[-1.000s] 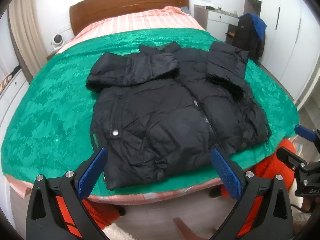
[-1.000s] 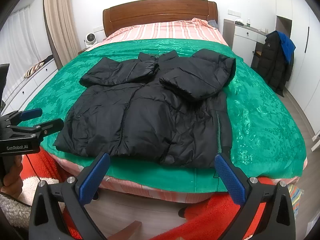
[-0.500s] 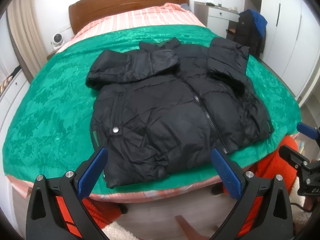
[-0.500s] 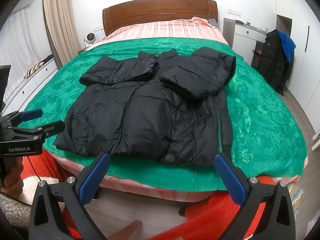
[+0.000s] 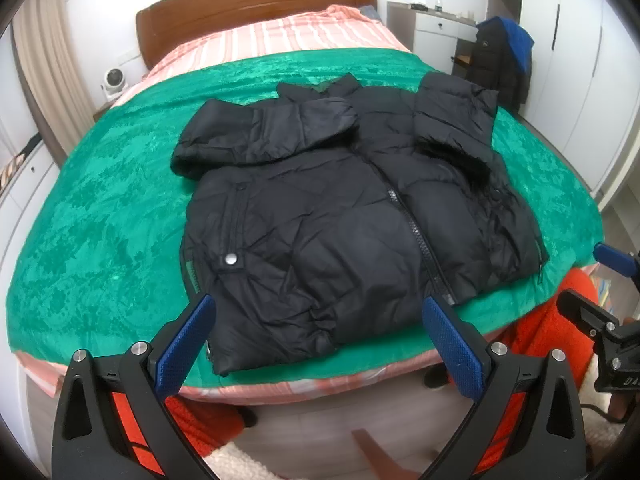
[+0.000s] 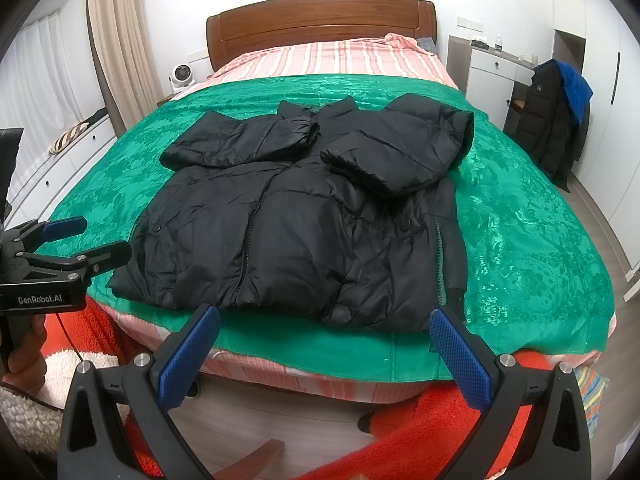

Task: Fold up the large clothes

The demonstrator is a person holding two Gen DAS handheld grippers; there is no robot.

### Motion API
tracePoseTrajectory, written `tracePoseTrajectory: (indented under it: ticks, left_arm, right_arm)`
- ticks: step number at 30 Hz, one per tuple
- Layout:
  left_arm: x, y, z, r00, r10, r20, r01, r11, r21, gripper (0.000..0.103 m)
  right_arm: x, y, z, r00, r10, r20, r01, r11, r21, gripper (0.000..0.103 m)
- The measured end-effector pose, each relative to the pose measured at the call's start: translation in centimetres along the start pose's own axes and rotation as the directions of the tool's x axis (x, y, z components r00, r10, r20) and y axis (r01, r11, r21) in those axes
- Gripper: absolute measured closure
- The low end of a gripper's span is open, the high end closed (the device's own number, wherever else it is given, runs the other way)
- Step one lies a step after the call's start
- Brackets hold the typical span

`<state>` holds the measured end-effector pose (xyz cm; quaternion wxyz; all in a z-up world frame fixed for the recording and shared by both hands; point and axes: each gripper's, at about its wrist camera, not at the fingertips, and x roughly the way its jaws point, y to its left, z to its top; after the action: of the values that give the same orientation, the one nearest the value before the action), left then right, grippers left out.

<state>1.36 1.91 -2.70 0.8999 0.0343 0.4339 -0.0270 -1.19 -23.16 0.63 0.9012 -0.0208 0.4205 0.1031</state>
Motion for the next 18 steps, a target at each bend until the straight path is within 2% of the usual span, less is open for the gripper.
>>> tracePoseTrajectory:
  ticks: [18]
  left_arm:
    - [0.01, -0.15, -0.03, 1.0, 0.002, -0.003, -0.002, 1.0, 0.009, 0.0]
  right_arm:
    - [0.14, 0.37, -0.29, 1.0, 0.007, -0.004, -0.007, 1.0, -0.009, 0.0]
